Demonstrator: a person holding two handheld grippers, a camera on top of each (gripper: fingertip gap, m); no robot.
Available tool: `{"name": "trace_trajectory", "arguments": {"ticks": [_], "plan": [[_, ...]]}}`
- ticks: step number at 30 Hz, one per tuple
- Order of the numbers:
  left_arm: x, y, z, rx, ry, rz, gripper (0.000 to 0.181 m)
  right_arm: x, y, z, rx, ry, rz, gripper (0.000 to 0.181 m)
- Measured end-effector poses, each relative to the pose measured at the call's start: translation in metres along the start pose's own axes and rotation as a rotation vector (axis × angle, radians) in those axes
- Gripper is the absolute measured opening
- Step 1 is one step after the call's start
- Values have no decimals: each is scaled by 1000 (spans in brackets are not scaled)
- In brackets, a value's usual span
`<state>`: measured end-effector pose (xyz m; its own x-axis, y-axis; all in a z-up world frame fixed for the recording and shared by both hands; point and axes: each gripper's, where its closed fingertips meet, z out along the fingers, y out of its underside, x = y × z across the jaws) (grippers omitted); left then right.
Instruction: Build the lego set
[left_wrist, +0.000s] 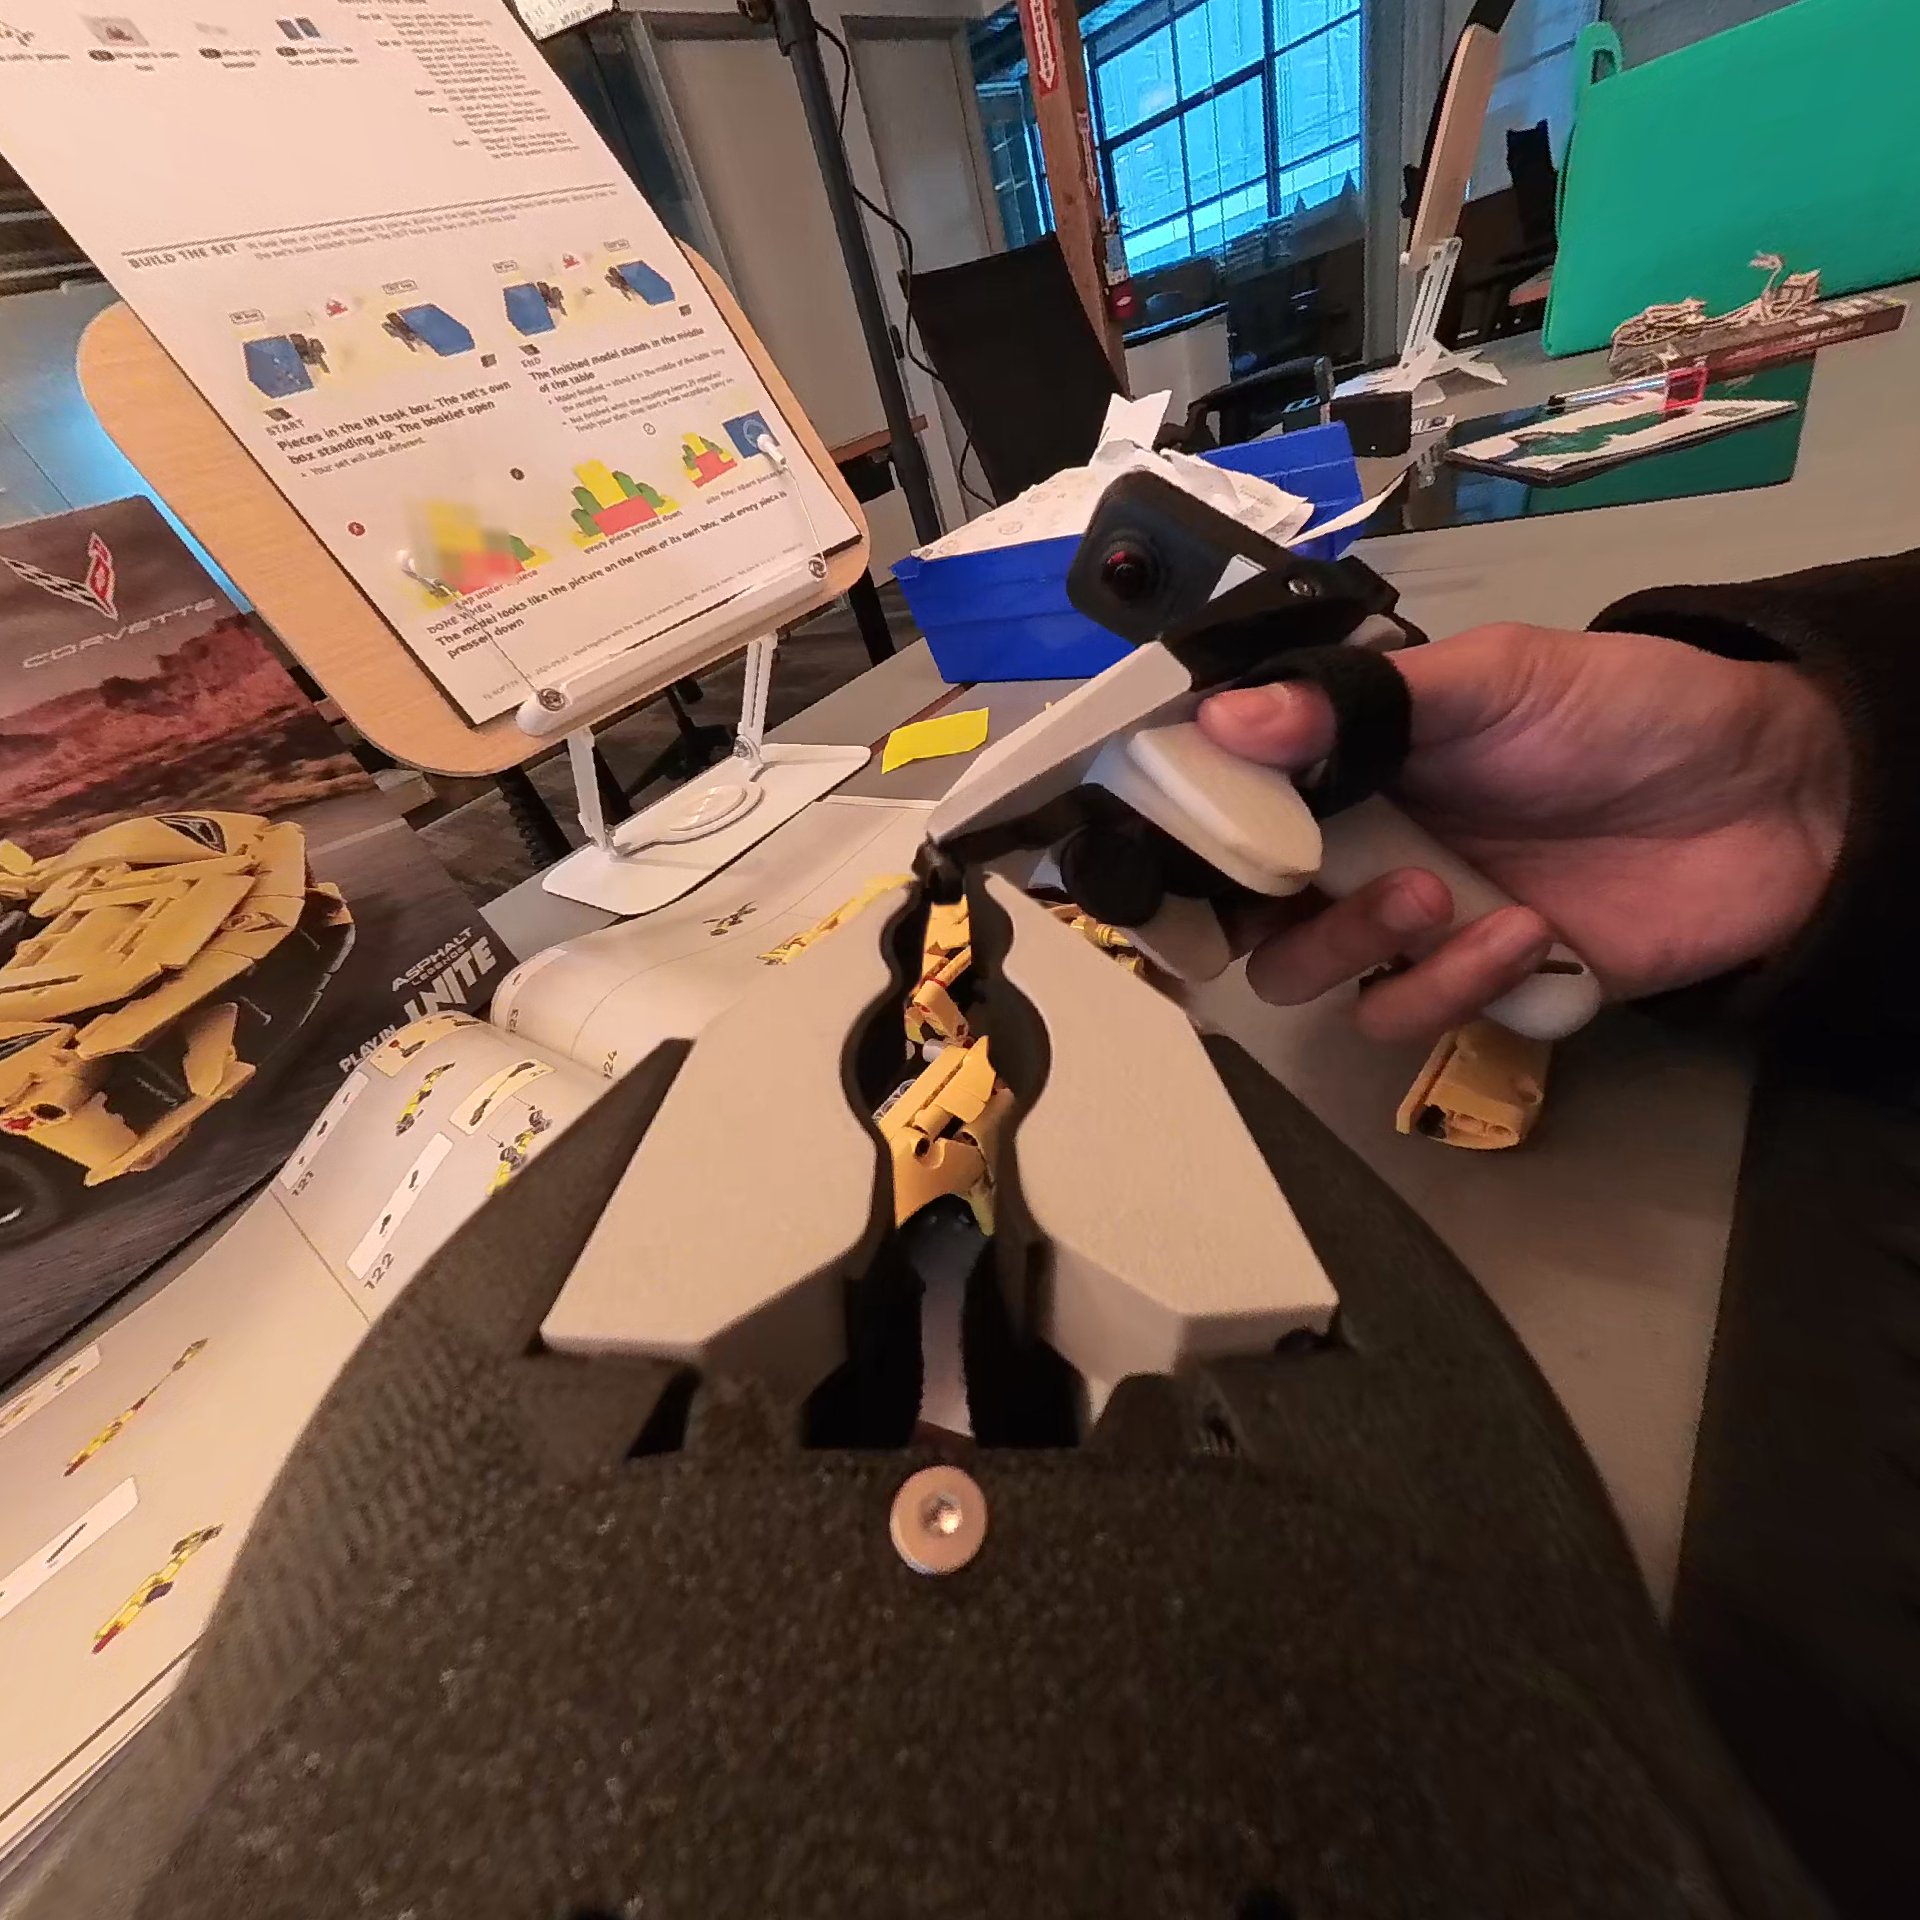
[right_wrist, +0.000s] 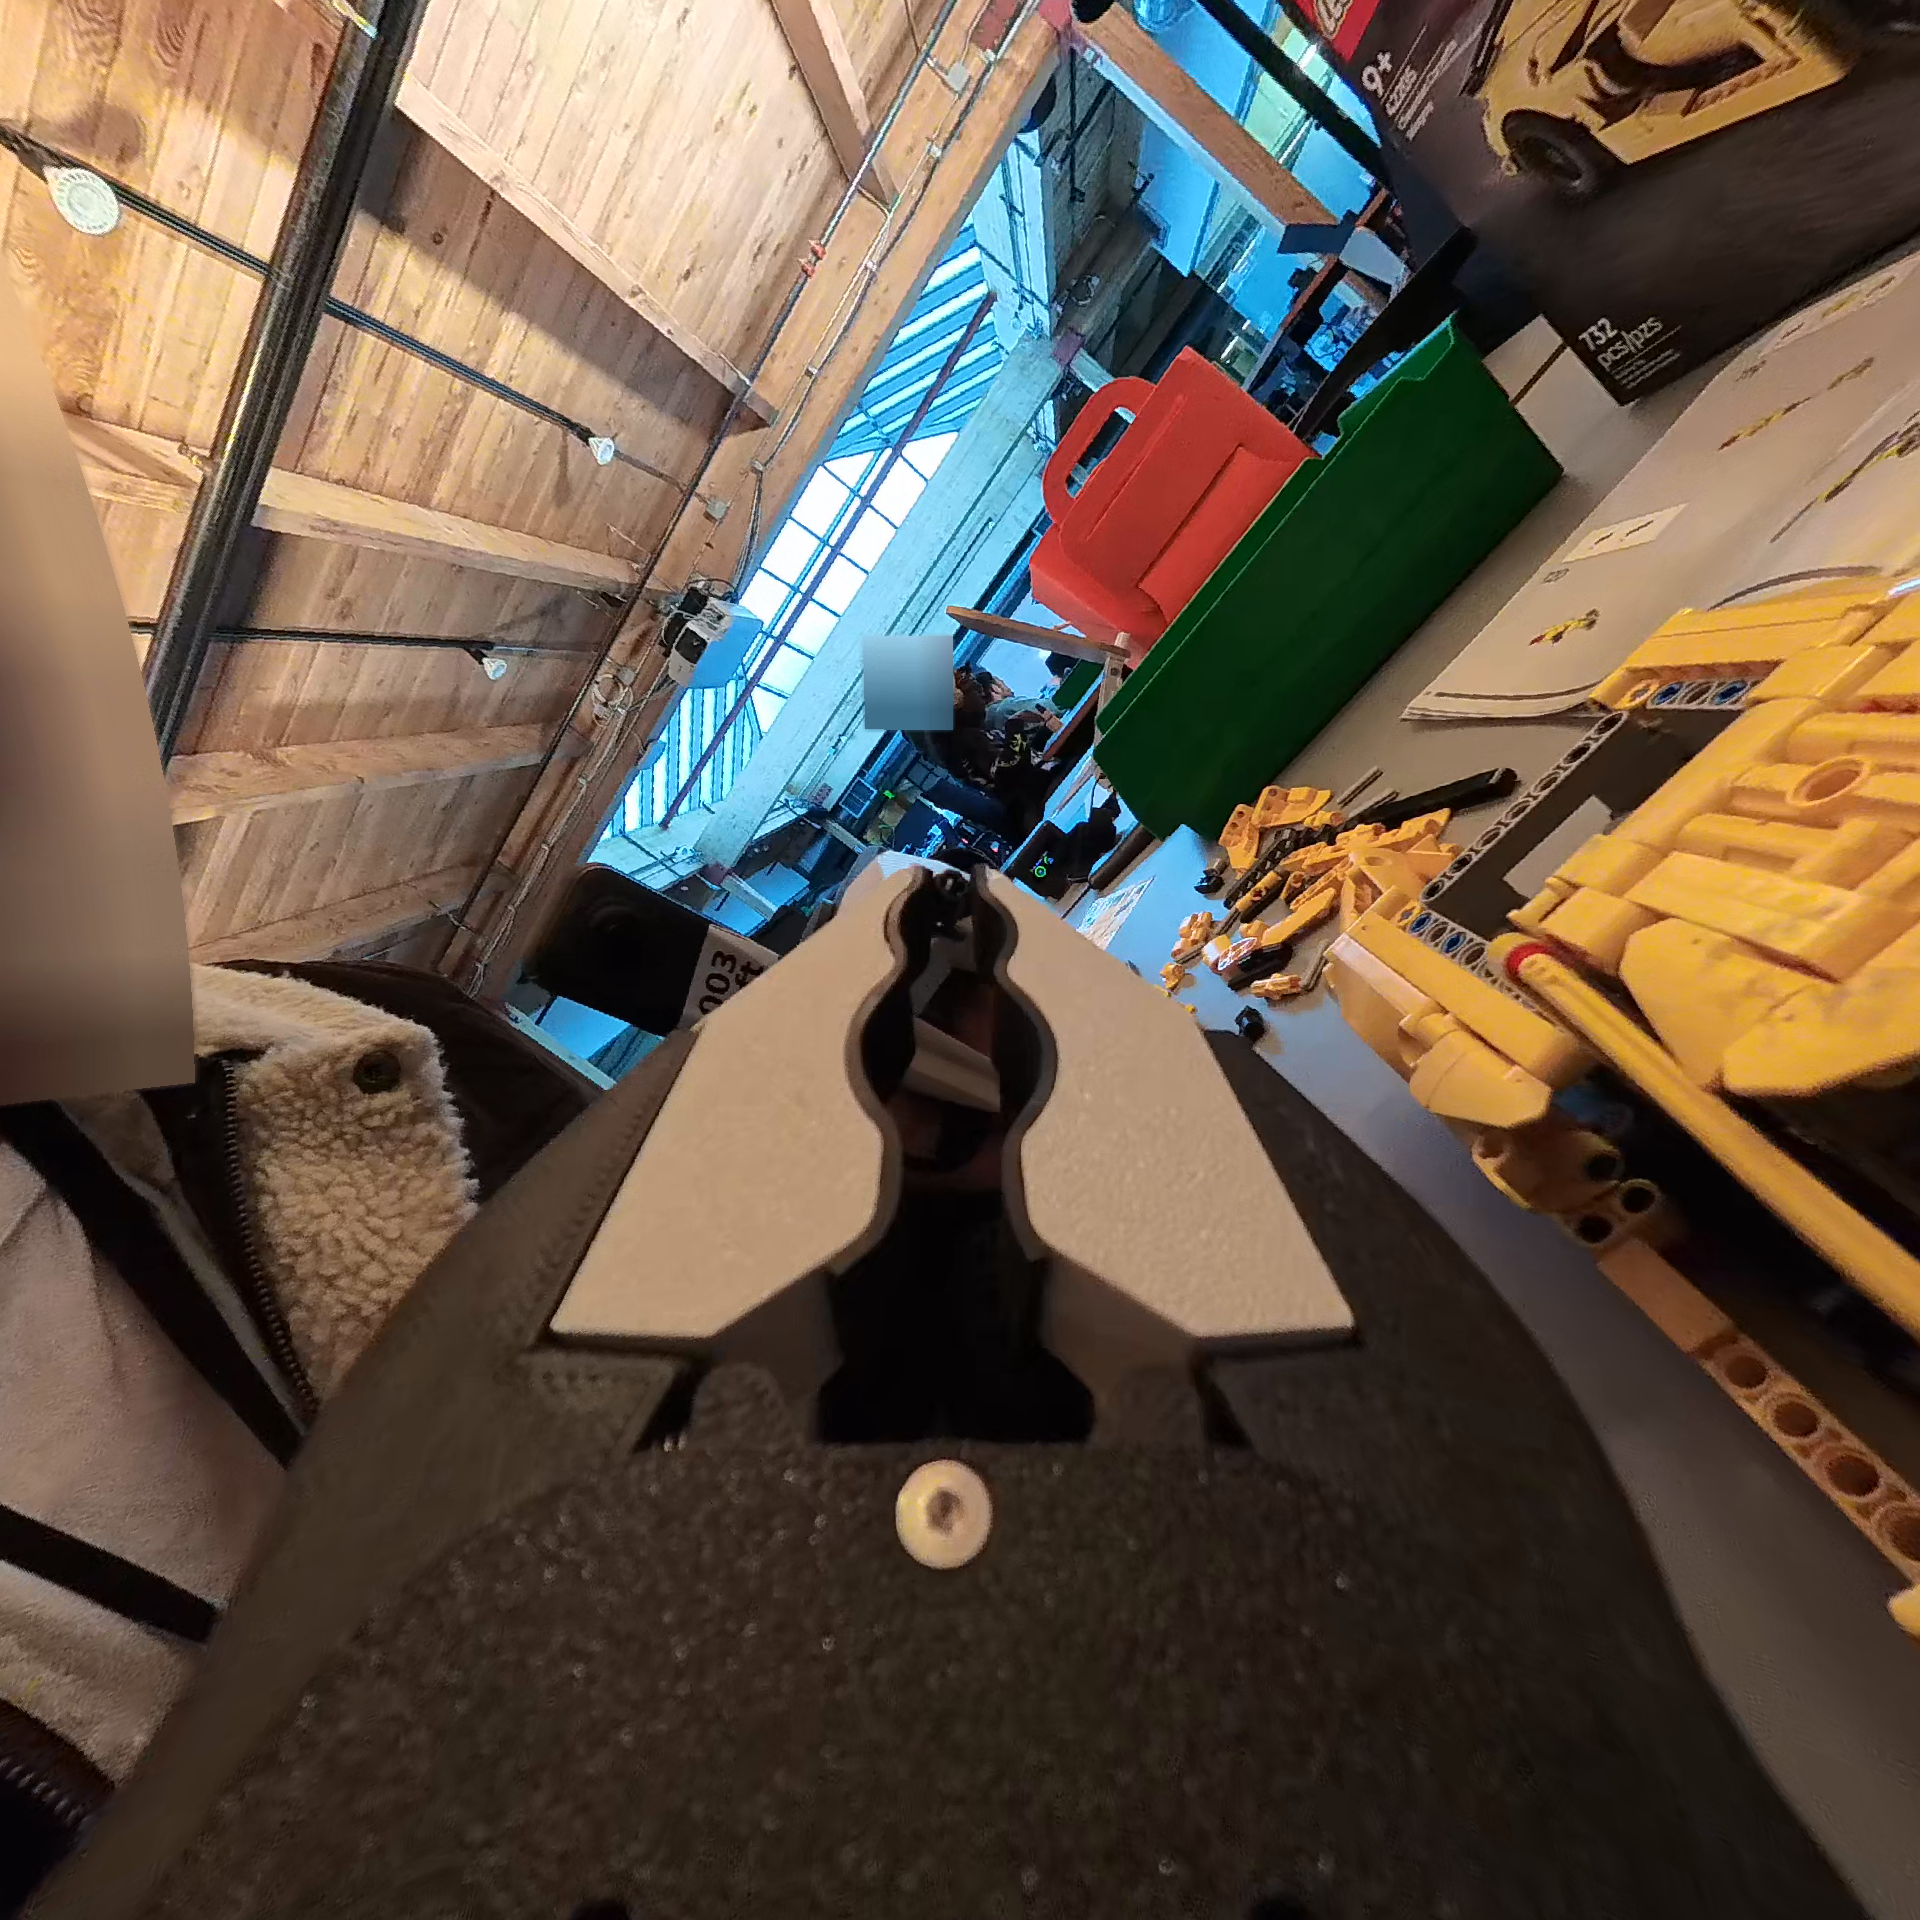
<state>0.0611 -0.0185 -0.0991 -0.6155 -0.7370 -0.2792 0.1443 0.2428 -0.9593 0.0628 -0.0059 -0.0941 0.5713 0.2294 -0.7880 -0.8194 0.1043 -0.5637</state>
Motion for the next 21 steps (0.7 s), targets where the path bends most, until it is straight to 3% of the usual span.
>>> {"name": "trace_trajectory", "arguments": {"ticks": [11,18,21], "plan": [[-4,6,1,-30,-35,38,8,0,-3,-3,29,-9,31,5],[-19,1,-2,20,-2,-253,12,-4,-7,-3,32,20,-44,5],[-12,5,-2,-15,-9,-112,14,-1,-5,-3,15,47,-46,5]]}}
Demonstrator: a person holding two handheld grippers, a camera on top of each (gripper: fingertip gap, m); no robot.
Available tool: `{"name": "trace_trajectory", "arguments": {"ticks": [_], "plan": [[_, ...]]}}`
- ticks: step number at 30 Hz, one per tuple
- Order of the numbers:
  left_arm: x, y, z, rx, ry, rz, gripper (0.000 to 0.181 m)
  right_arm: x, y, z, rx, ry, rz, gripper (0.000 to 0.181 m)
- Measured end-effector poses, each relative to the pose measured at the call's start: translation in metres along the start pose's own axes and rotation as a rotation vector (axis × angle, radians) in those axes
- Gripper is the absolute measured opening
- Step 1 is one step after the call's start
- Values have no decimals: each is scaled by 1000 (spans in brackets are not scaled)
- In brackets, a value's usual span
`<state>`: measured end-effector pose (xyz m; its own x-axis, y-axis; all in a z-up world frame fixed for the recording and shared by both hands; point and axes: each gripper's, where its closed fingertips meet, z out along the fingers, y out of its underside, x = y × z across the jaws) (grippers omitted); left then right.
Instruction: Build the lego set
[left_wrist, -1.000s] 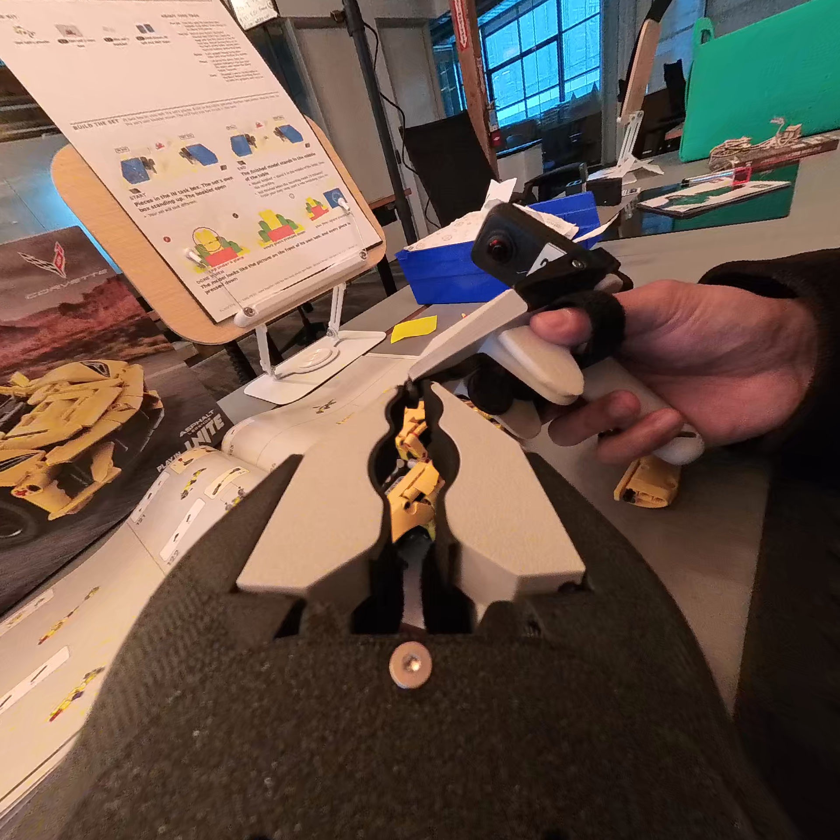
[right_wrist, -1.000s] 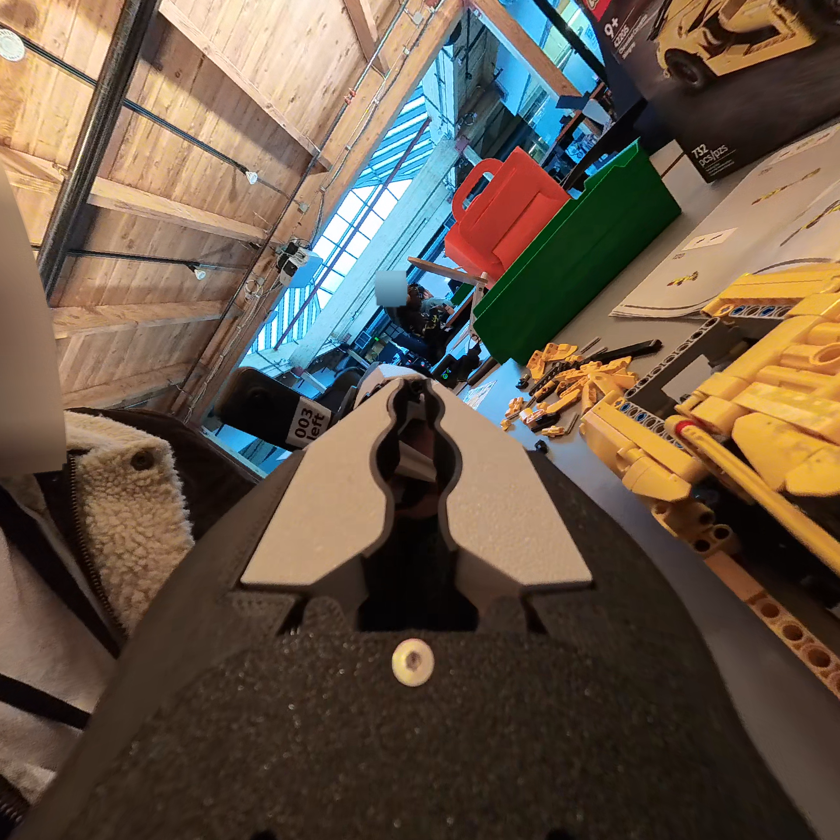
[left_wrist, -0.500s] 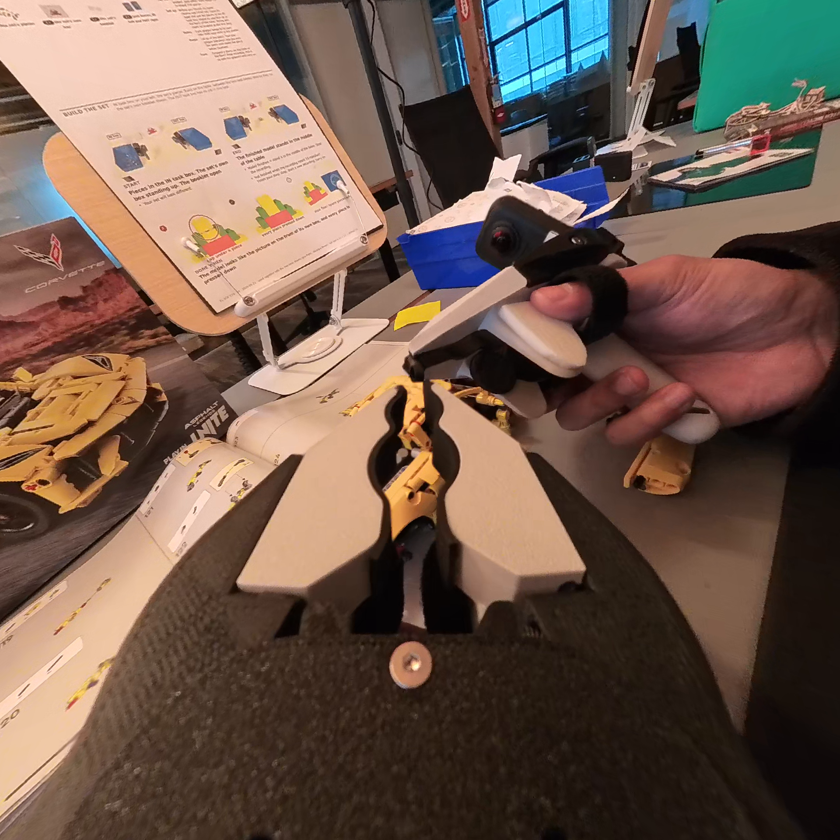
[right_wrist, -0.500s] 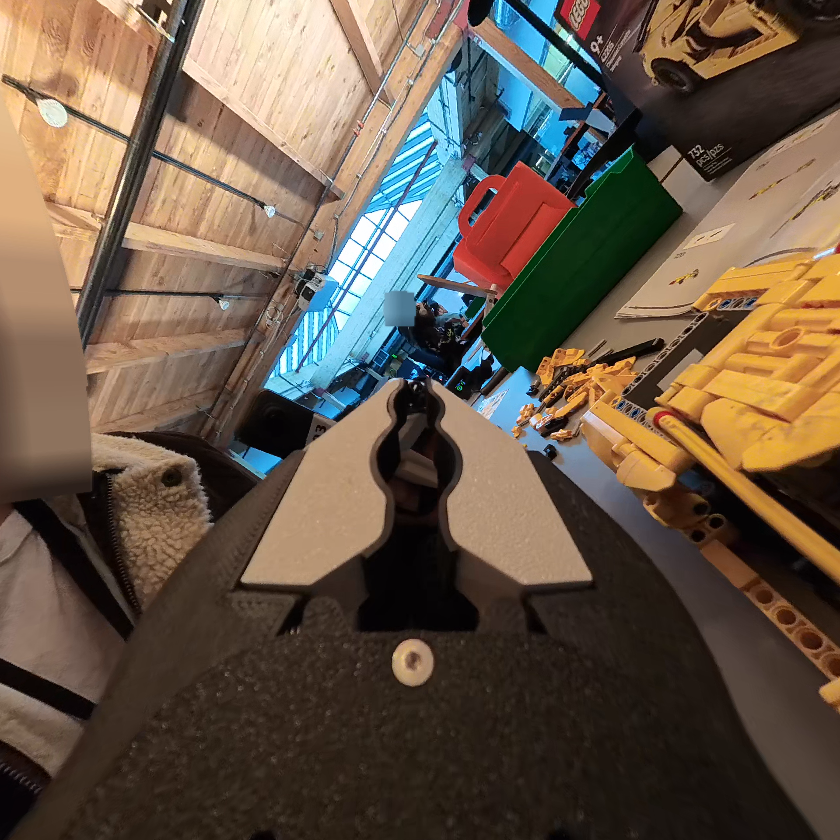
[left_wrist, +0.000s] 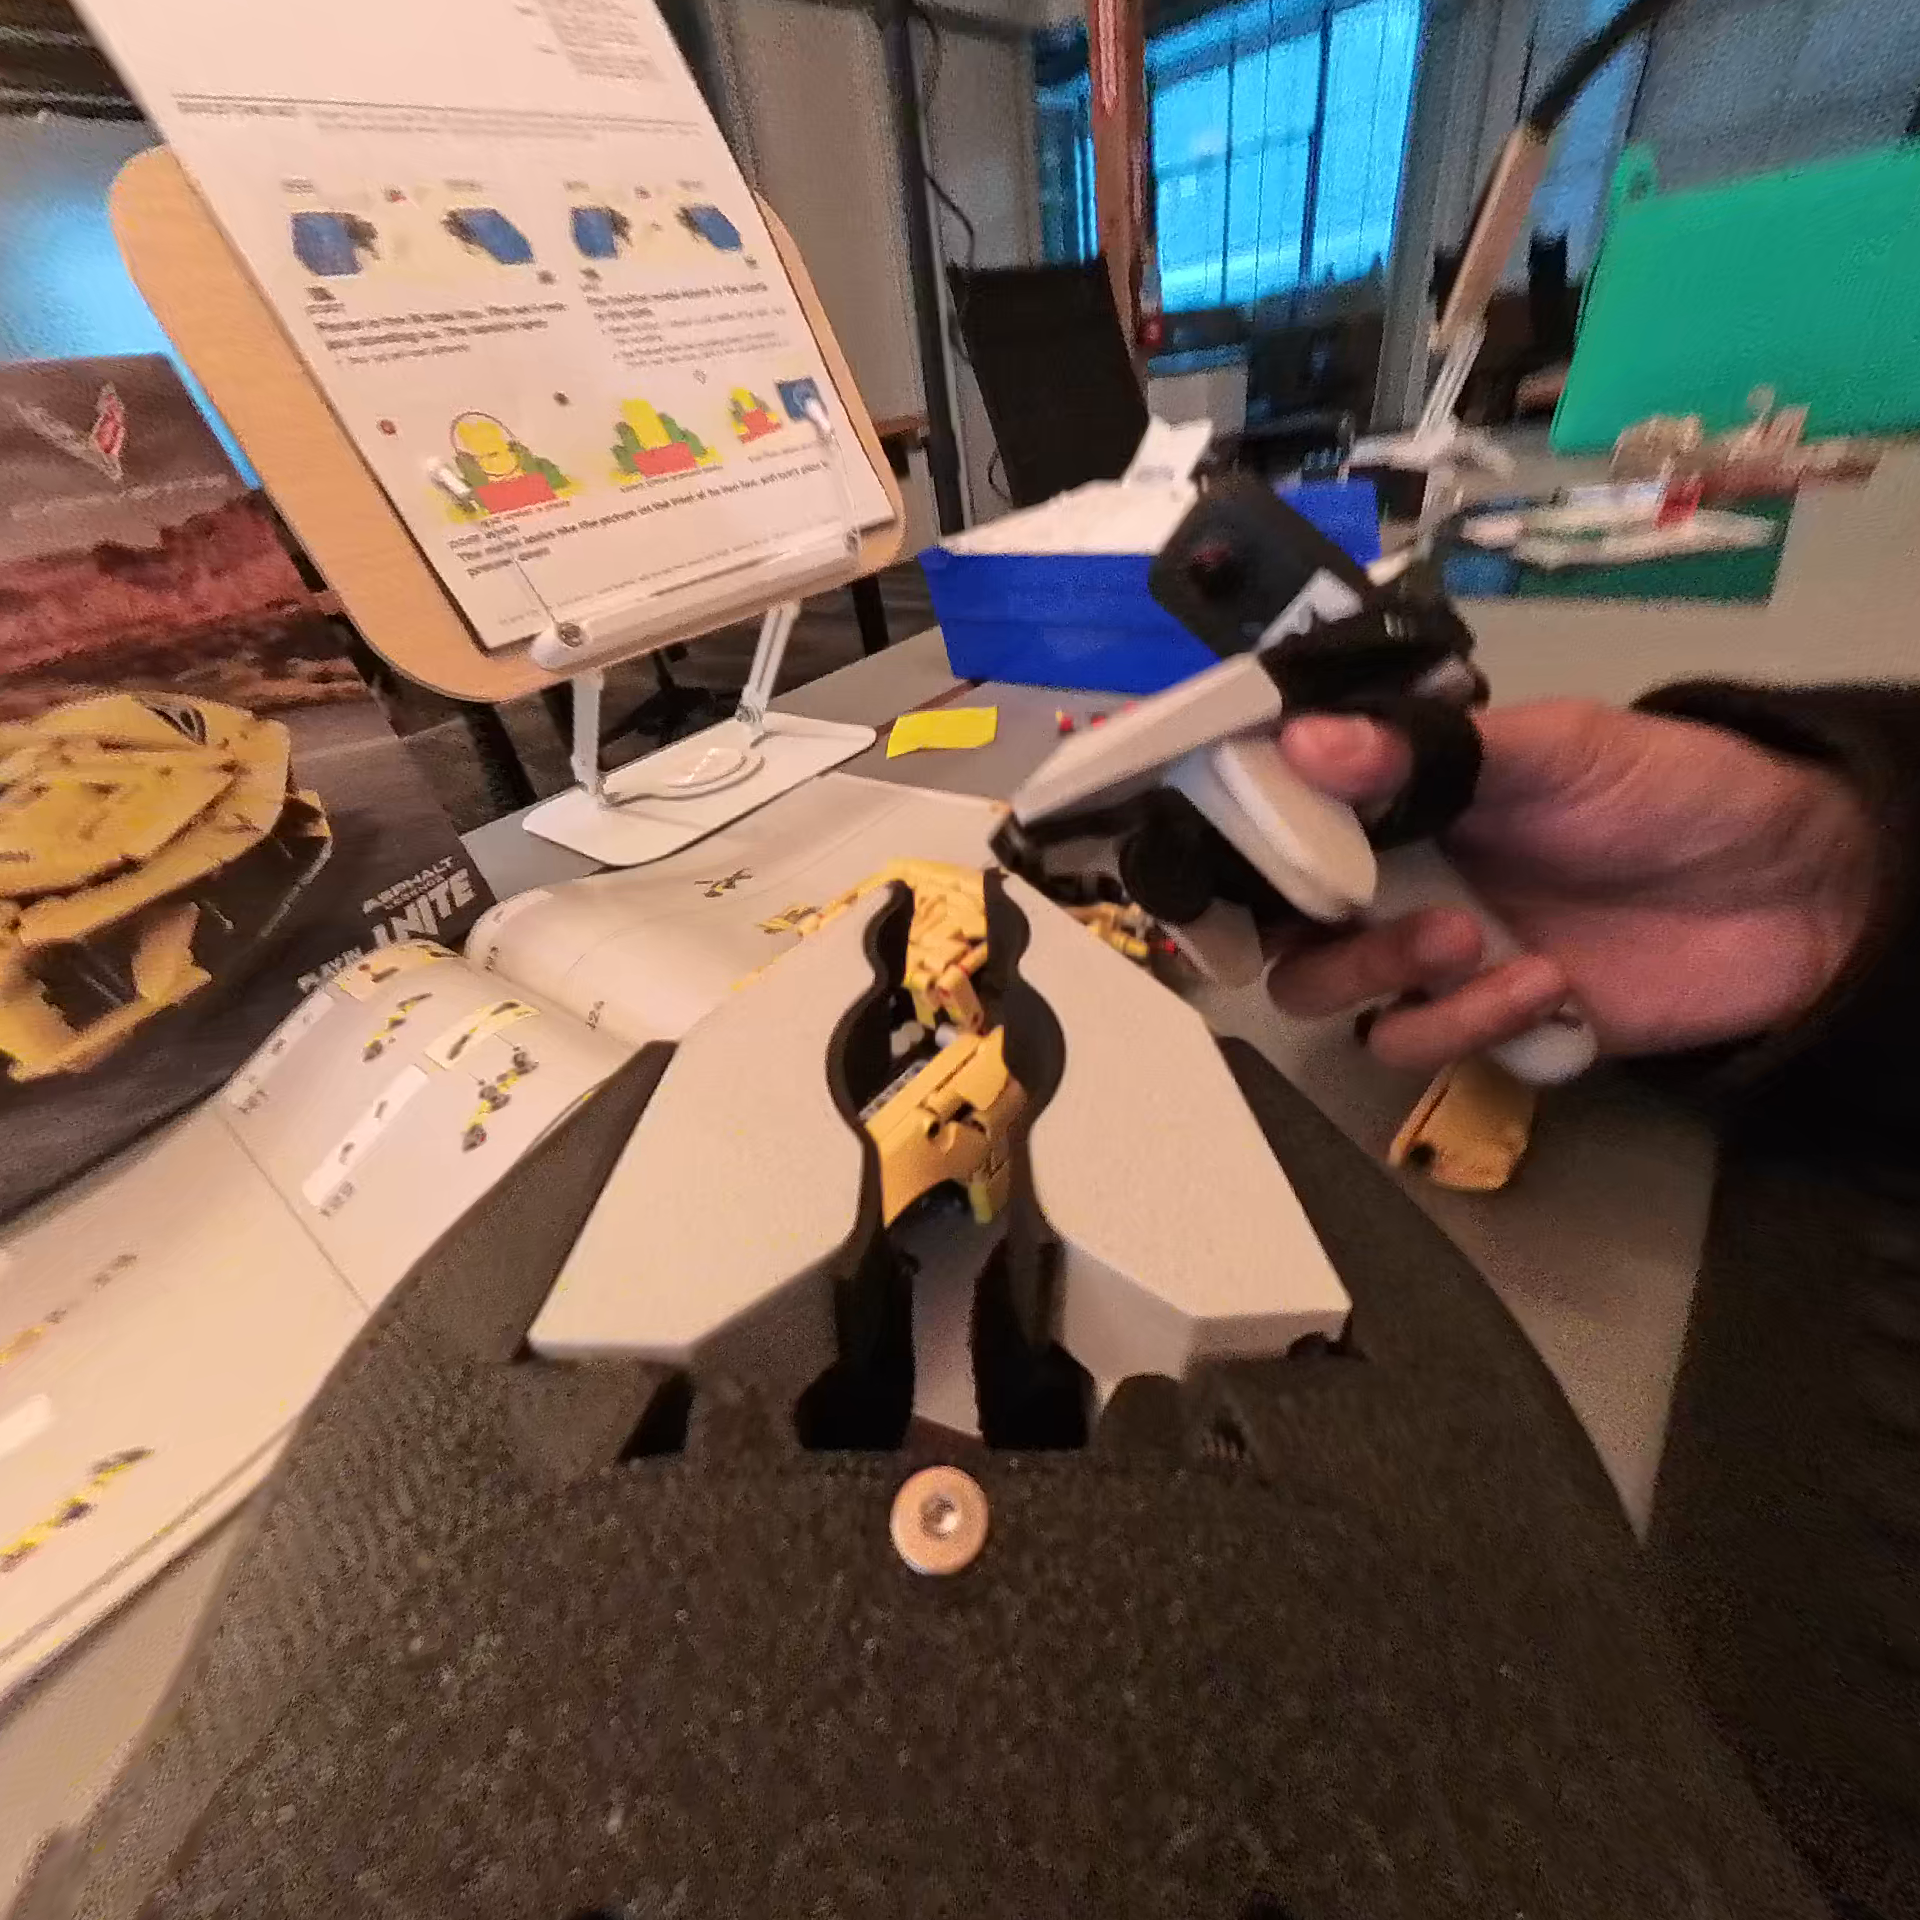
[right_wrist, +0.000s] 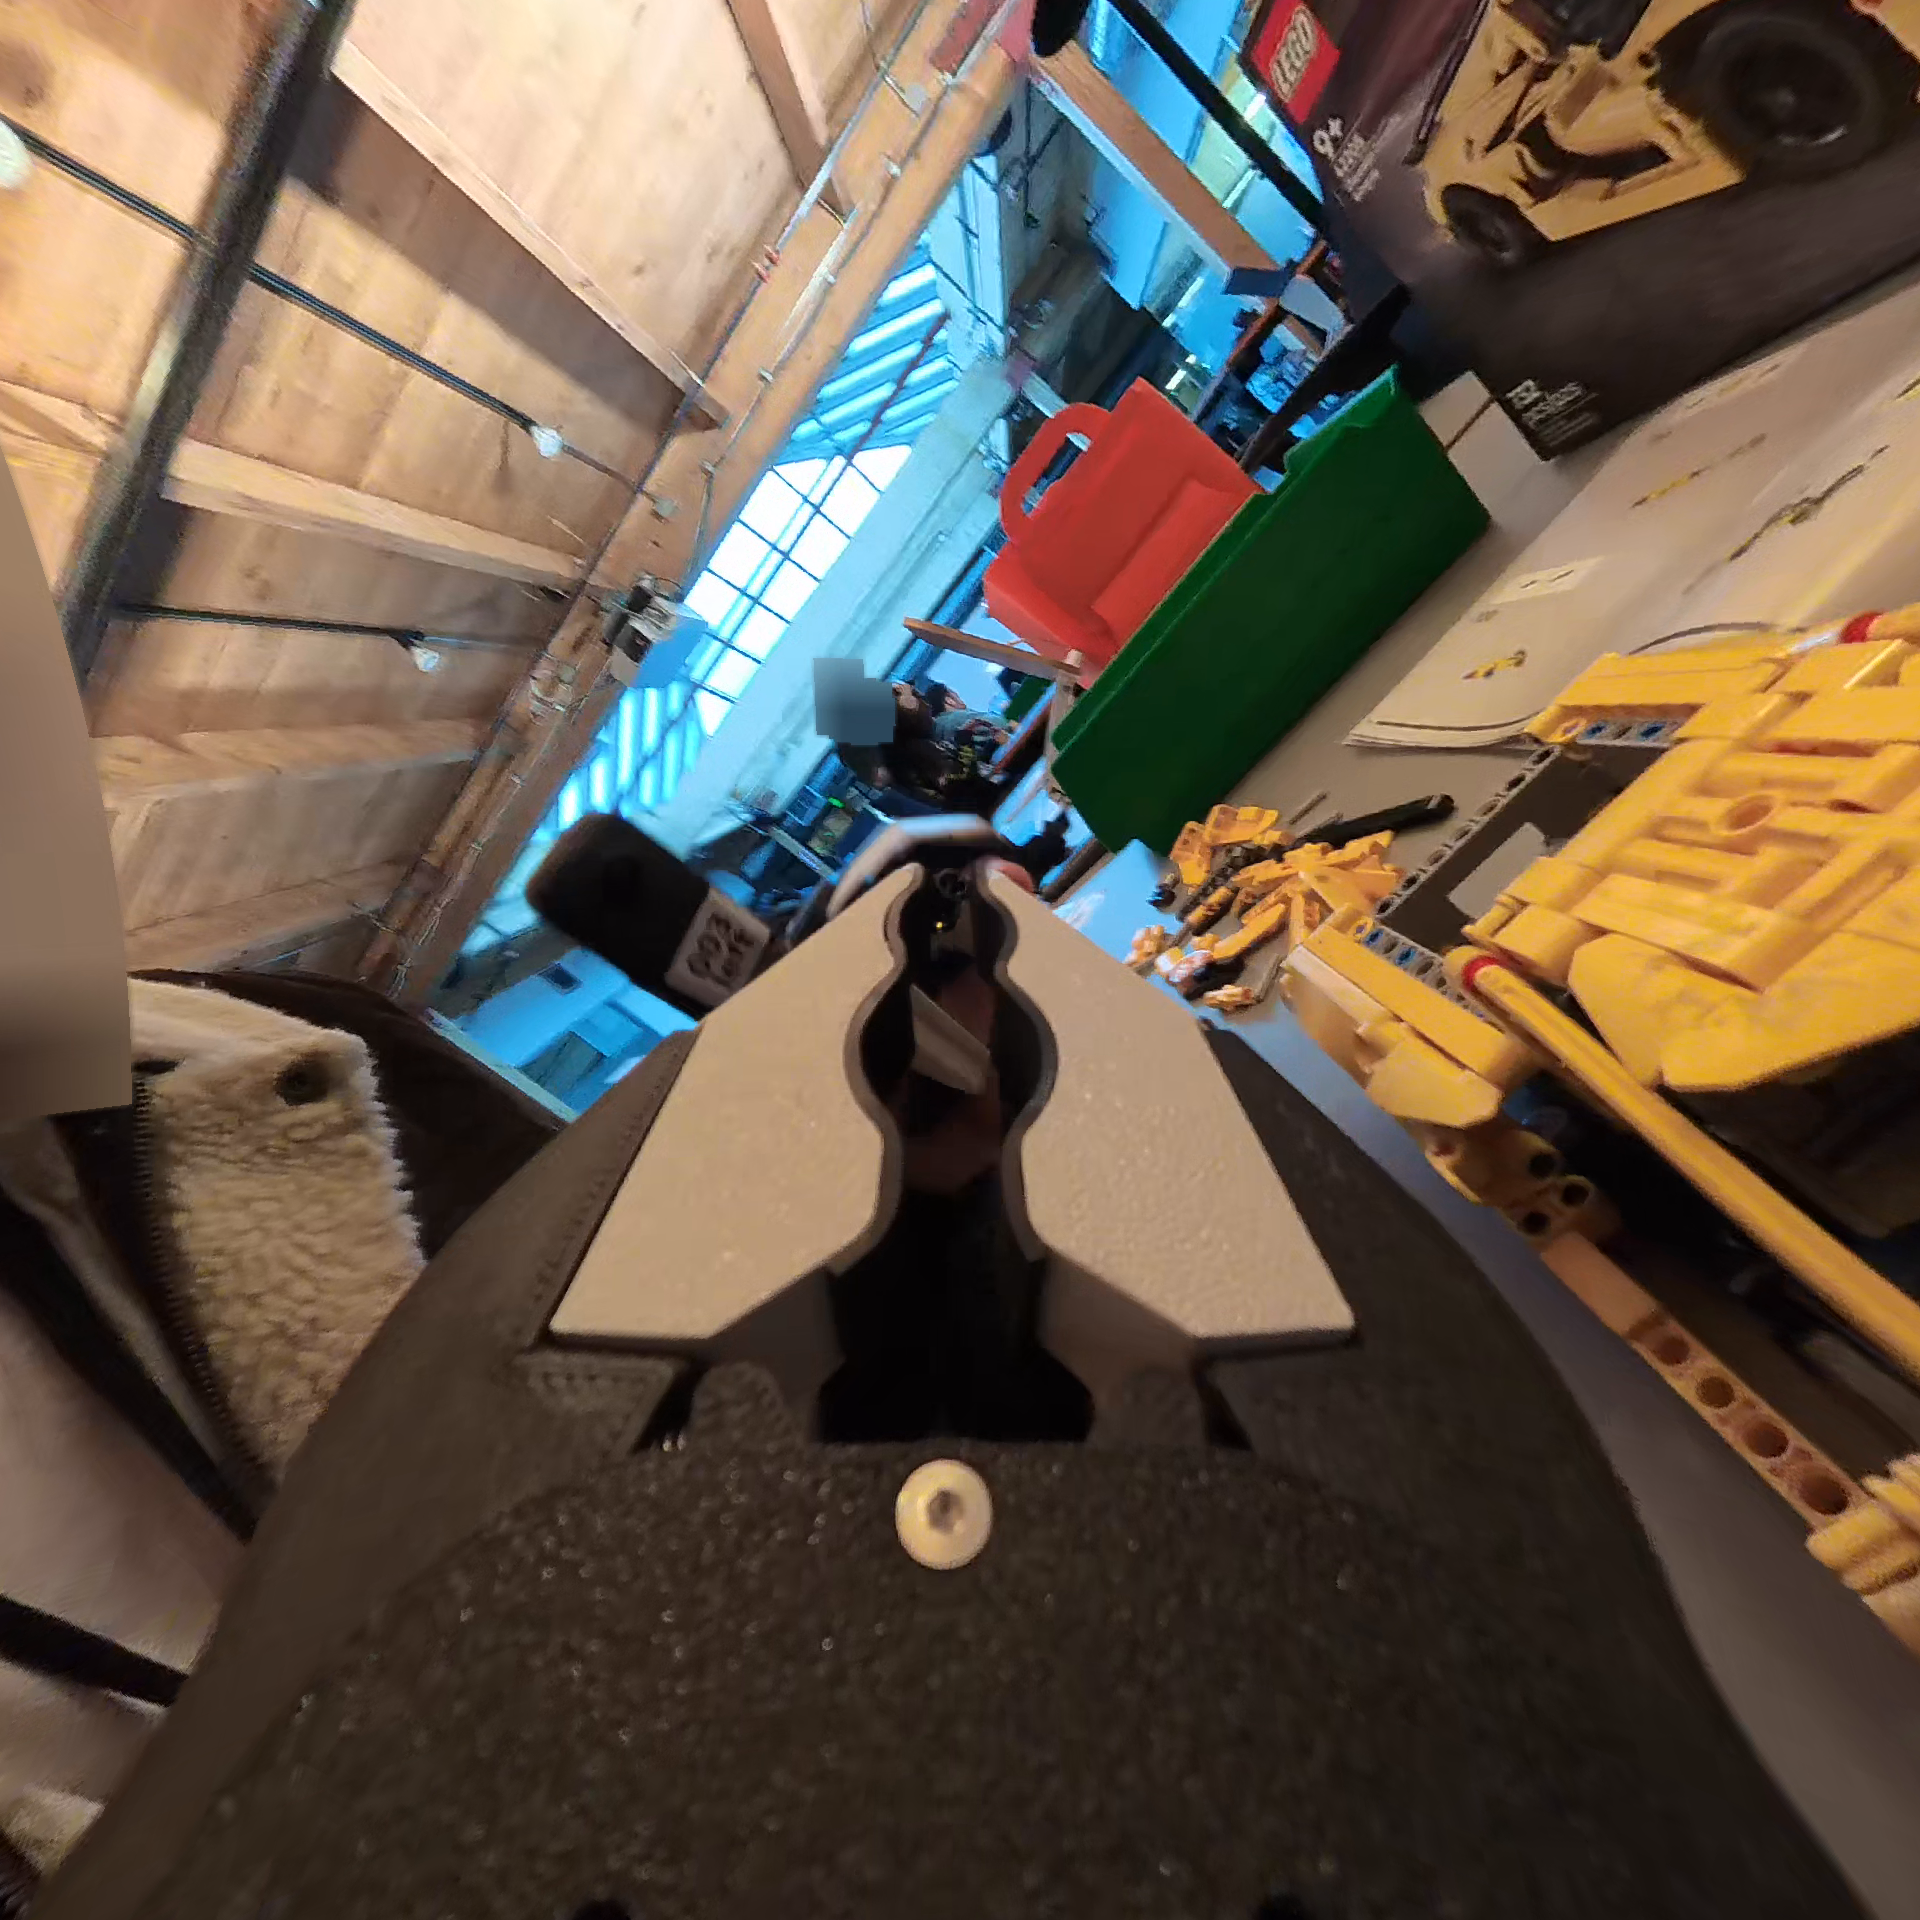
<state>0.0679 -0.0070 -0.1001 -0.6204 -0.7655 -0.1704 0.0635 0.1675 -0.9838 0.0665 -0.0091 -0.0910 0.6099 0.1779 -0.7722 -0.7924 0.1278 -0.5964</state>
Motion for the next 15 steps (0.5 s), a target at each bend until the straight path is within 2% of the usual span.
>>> {"name": "trace_trajectory", "arguments": {"ticks": [4,8,10,13,15], "plan": [[8,2,2,-22,-17,123,14,1,1,-1,5,-19,42,5],[11,3,2,-23,1,118,14,3,4,0,-14,6,16,5],[12,2,2,-17,9,120,4,2,5,1,-18,5,10,6],[14,-4,-1,14,51,69,3,0,5,1,-24,-27,9,6],[17,-9,-4,44,129,-76,3,-5,3,-2,-42,-44,-62,11]]}}
